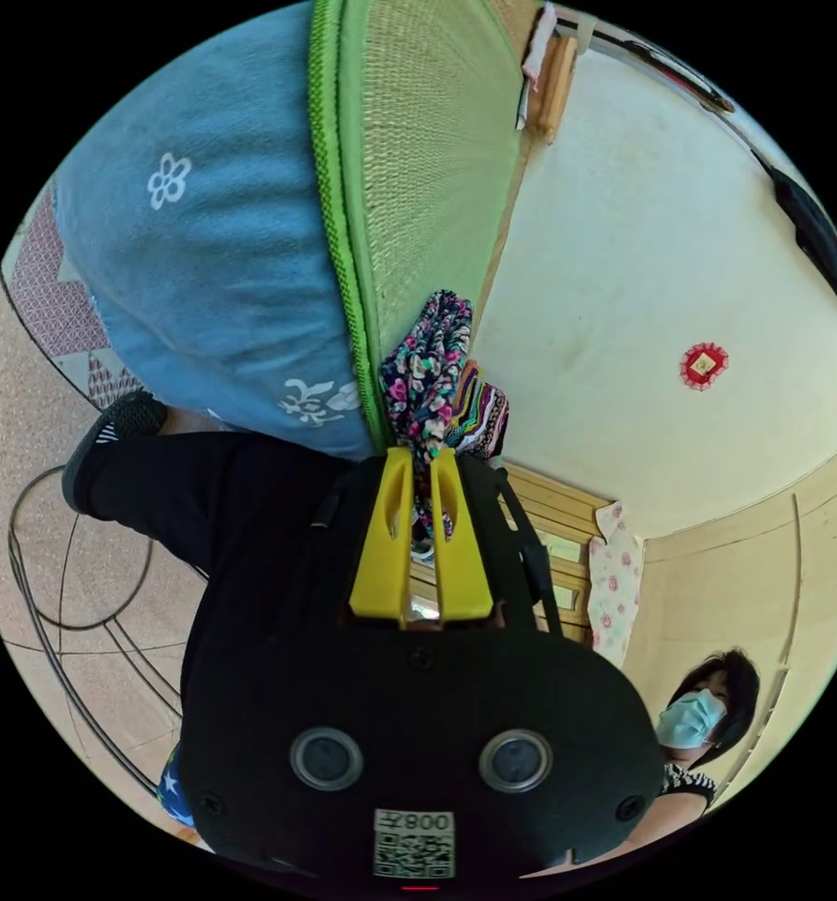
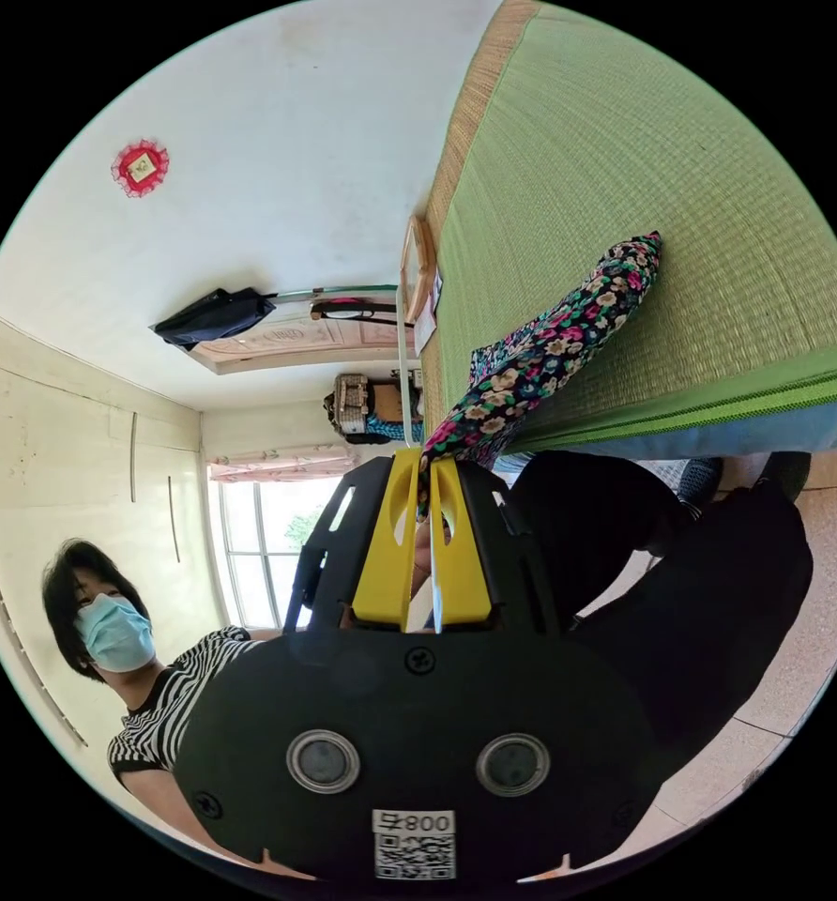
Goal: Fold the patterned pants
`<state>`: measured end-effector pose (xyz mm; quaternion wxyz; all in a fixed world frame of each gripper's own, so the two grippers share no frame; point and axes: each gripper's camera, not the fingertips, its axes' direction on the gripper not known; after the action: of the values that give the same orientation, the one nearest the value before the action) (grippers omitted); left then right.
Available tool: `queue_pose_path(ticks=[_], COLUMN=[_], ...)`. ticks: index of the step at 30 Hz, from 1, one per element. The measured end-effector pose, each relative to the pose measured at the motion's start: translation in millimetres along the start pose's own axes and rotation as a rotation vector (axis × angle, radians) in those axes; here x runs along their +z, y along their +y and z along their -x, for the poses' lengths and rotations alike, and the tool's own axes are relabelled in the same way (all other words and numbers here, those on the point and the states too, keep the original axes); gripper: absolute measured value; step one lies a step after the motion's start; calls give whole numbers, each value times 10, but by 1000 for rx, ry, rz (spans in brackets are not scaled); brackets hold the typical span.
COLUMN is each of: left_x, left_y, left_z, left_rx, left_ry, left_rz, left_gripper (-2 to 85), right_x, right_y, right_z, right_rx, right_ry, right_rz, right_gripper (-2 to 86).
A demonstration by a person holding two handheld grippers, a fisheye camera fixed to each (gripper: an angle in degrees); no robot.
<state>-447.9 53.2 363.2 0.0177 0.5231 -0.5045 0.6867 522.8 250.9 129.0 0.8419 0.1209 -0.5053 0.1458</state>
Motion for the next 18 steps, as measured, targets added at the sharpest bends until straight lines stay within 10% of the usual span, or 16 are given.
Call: queue_pose_path(ticks=[18], left_x=[1372], left_y=[849], left_z=[-926], left_rx=[208], left_ry=[39], left_rz=[135], left_gripper=[32], right_x=[-886], right_y=[911], right_z=[-501], right_rx=[-98], right_ry=[-107], right_rz=[-134], right_gripper=[10])
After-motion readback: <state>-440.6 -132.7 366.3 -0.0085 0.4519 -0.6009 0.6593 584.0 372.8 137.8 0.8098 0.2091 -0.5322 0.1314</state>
